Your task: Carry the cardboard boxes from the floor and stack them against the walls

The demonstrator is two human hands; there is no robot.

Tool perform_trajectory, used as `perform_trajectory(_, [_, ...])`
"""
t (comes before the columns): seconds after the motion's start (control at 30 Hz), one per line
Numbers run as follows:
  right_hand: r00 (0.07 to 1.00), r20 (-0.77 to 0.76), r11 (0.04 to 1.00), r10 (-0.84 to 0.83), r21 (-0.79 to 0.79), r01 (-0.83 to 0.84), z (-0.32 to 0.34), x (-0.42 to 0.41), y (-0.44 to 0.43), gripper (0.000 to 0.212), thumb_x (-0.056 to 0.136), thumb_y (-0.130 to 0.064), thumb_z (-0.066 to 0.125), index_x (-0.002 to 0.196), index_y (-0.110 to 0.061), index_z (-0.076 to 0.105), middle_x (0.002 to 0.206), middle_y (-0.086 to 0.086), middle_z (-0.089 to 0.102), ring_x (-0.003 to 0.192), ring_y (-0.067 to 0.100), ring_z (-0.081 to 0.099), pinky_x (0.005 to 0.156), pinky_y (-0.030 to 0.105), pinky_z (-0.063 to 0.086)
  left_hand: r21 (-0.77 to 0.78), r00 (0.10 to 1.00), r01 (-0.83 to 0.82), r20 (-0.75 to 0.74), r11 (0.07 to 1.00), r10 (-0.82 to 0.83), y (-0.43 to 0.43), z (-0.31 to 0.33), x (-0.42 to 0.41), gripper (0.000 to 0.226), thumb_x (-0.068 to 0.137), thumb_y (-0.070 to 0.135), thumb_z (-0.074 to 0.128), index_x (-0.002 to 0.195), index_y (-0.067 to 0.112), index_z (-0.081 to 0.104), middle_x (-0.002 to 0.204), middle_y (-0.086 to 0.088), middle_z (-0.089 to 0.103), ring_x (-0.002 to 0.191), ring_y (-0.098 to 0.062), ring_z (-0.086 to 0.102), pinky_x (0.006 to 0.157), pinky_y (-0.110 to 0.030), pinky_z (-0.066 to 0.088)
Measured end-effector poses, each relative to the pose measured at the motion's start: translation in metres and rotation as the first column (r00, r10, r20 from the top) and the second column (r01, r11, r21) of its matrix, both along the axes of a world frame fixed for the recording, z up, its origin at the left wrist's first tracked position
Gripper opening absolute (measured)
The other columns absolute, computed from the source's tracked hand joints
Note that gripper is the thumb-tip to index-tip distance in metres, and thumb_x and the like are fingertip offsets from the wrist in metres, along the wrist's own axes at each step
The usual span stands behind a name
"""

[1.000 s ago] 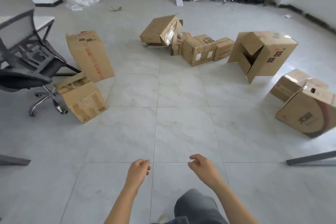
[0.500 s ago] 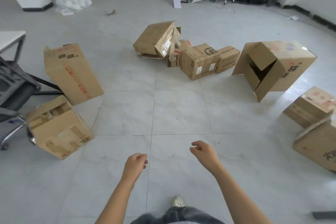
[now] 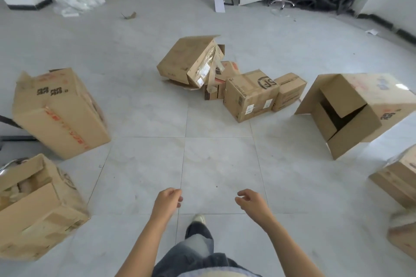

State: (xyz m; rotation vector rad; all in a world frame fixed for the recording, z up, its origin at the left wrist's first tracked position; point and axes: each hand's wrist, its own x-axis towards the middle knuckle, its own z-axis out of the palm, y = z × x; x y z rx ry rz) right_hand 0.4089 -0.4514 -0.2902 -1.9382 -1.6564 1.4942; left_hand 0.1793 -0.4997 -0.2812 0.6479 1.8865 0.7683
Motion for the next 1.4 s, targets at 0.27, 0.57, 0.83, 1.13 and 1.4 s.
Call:
perform_trajectory(0.27, [0.994, -0.028, 0.993, -0.11, 0.036, 0.11, 0.018, -0.036, 0.175, 0.027, 0.091, -0.023, 0.053, 0.116, -0.014, 0.057, 0.087, -0.004, 0.057, 0.086, 0.014, 0.057, 0.064, 0.016, 0.04, -0.026, 0.996, 0.088, 0.013, 0.996, -0.088, 0.199, 0.011, -0.03, 0.018, 0.093, 0.017, 0.049, 0.081, 0.008, 0.058, 0.082, -0.005, 0.062, 0.072, -0.018, 0.056, 0.063, -0.025, 0.038])
perform_trajectory(0.57, [0.992, -0.022, 0.992, -0.126, 0.016, 0.127, 0.0, -0.018, 0.371, 0.029, 0.091, -0.021, 0.055, 0.118, -0.01, 0.056, 0.095, 0.004, 0.057, 0.089, 0.017, 0.056, 0.072, 0.022, 0.04, -0.119, 0.995, 0.101, 0.013, 0.988, -0.101, 0.387, -0.017, -0.021, 0.016, 0.092, 0.015, 0.05, 0.081, 0.007, 0.059, 0.083, -0.009, 0.061, 0.068, -0.019, 0.056, 0.063, -0.025, 0.038])
perform_trajectory(0.83, [0.991, -0.048, 0.986, -0.127, 0.1, 0.132, 0.022, 0.01, 0.576, 0.024, 0.091, -0.017, 0.053, 0.113, -0.011, 0.059, 0.076, -0.006, 0.055, 0.077, 0.016, 0.054, 0.063, 0.019, 0.04, -0.014, 0.991, 0.13, -0.034, 0.991, -0.13, 0.563, 0.007, 0.016, 0.019, 0.094, 0.017, 0.048, 0.083, 0.006, 0.058, 0.084, -0.007, 0.061, 0.075, -0.019, 0.056, 0.065, -0.026, 0.039])
perform_trajectory(1.13, [1.0, -0.003, 0.998, -0.008, -0.061, 0.008, -0.008, -0.019, 0.701, 0.029, 0.091, -0.019, 0.054, 0.117, -0.008, 0.056, 0.087, 0.002, 0.057, 0.083, 0.017, 0.055, 0.065, 0.02, 0.039, -0.088, 1.0, 0.001, 0.0, 0.996, -0.001, 0.679, -0.004, -0.016, 0.021, 0.094, 0.014, 0.048, 0.076, 0.006, 0.056, 0.083, -0.012, 0.061, 0.077, -0.024, 0.056, 0.066, -0.028, 0.039])
perform_trajectory(1.4, [0.999, 0.028, 0.999, 0.043, -0.029, -0.042, -0.011, -0.098, 0.86, 0.022, 0.09, -0.021, 0.054, 0.111, -0.015, 0.058, 0.105, 0.003, 0.061, 0.094, 0.017, 0.057, 0.085, 0.029, 0.045, -0.027, 0.997, -0.078, 0.021, 0.997, 0.078, 0.847, 0.0, -0.107, 0.017, 0.095, 0.016, 0.046, 0.087, 0.007, 0.059, 0.089, -0.009, 0.062, 0.077, -0.018, 0.058, 0.069, -0.028, 0.041])
